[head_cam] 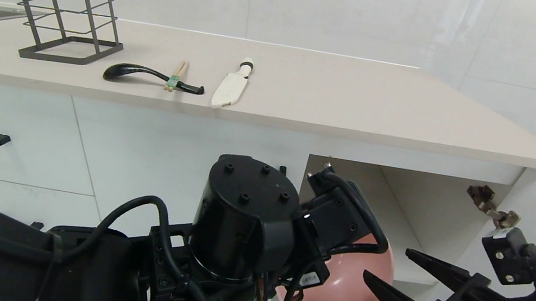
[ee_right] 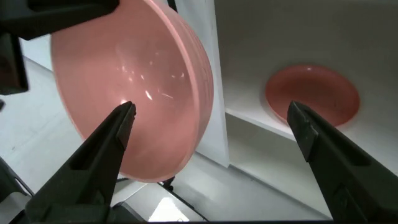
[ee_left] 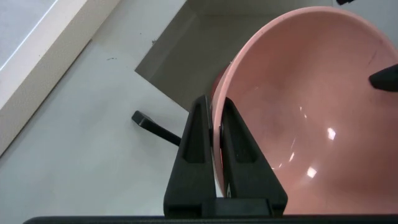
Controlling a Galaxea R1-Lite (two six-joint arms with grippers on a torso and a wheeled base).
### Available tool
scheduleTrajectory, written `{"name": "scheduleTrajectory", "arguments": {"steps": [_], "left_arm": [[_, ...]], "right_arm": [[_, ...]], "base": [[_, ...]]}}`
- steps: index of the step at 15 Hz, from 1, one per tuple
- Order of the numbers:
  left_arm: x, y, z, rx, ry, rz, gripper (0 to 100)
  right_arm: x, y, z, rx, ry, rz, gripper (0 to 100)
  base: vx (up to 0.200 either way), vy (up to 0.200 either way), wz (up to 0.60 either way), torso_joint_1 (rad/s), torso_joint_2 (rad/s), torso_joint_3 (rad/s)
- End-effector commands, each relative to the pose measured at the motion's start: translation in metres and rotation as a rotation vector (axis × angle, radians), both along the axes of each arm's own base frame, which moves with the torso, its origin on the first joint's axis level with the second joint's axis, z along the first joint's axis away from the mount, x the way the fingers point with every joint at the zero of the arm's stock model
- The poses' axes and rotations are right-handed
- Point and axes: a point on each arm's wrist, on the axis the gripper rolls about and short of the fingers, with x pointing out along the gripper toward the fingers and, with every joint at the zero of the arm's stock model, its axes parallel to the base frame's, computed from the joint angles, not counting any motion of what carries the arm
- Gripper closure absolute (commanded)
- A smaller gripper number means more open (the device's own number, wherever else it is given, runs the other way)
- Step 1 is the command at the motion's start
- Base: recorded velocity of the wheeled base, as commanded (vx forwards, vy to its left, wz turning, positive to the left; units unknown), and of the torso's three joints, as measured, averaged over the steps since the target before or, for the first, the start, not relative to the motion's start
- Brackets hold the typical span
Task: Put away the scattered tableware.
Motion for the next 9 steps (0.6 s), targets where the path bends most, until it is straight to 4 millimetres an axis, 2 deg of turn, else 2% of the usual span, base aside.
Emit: {"name": "scheduleTrajectory", "arguments": {"steps": [1,5,6,9], "left_arm": [[-0.0024,-0.0005,0.0020,-0.004,-0.004,-0.007,100],[-0.0047,-0.0019,0.0022,-0.006,-0.005,-0.014,100],[-0.0047,-0.0019,0.0022,-0.006,-0.005,-0.014,100],[-0.0037,-0.0037,-0.0020,0.006,0.001,-0.015,100]], "right_arm": [[0.0068,0.0036,-0.0020,-0.006,0.011,-0.002,0],[0.0099,0.0055,-0.0019,0.004,0.021,-0.006,0],[0.0097,0.0057,-0.0026,0.003,0.024,-0.004,100],[0.0089,0.0056,-0.0029,0.002,0.025,-0.003,100]], "base": [[0.000,0.000,0.00,0.000,0.00,0.000],[0.000,0.000,0.00,0.000,0.00,0.000],[0.000,0.000,0.00,0.000,0.00,0.000],[0.000,0.000,0.00,0.000,0.00,0.000]]}}
